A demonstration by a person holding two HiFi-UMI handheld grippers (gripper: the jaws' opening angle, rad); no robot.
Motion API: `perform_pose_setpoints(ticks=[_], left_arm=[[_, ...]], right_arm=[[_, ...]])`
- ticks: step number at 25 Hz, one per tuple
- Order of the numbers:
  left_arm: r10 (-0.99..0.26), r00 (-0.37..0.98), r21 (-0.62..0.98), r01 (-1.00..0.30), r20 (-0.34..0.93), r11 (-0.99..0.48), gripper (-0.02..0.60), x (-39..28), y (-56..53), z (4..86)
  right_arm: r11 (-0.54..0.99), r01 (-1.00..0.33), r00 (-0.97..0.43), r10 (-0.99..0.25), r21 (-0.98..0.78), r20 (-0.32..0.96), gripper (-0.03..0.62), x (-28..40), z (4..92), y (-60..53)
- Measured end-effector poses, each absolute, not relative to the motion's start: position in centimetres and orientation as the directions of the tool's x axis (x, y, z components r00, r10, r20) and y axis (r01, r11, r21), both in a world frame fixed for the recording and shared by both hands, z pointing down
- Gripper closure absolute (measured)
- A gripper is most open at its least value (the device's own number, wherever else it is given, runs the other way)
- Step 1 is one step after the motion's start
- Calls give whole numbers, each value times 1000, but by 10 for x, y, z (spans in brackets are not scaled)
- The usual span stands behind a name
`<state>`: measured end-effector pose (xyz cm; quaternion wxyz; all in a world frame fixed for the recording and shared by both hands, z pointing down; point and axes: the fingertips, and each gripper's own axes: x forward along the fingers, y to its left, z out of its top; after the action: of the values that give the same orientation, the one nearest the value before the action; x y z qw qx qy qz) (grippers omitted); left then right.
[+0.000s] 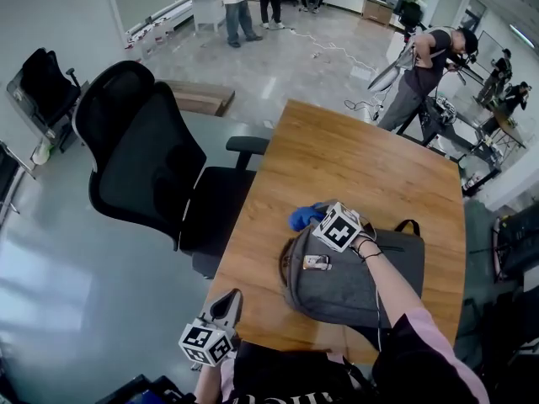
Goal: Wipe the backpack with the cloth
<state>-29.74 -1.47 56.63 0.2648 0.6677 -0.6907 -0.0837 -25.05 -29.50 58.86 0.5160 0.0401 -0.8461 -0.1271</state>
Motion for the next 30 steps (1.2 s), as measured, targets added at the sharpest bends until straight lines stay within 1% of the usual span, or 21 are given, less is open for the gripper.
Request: perform_pose_setpoints(ticks=[3,6,13,16,25,30], left_arm=[[-965,36,472,-876,261,95,580,-297,-10,570],[-964,44,474,-876,263,89,581,-295,-9,572],[-964,64,469,-881,258,67,580,-289,-7,568],[-964,73,467,-882,256,57,580,-285,-4,567],[-960,89,462,-886,265,45,580,-273,4,570],[-959,94,461,-886,268,42,580,-269,6,571]], right_arm=[[952,130,-447,-193,277,873,531,-251,589,-275],[943,160,-449,-193,291,873,531,-249,589,-256],[913,286,-467,-132,290,874,531,-241,586,-189],[903,319,-474,-110,286,874,531,-236,586,-161],[920,331,-506,-15,209,863,531,-205,590,-78],[948,275,-520,6,160,854,531,-178,593,-46]])
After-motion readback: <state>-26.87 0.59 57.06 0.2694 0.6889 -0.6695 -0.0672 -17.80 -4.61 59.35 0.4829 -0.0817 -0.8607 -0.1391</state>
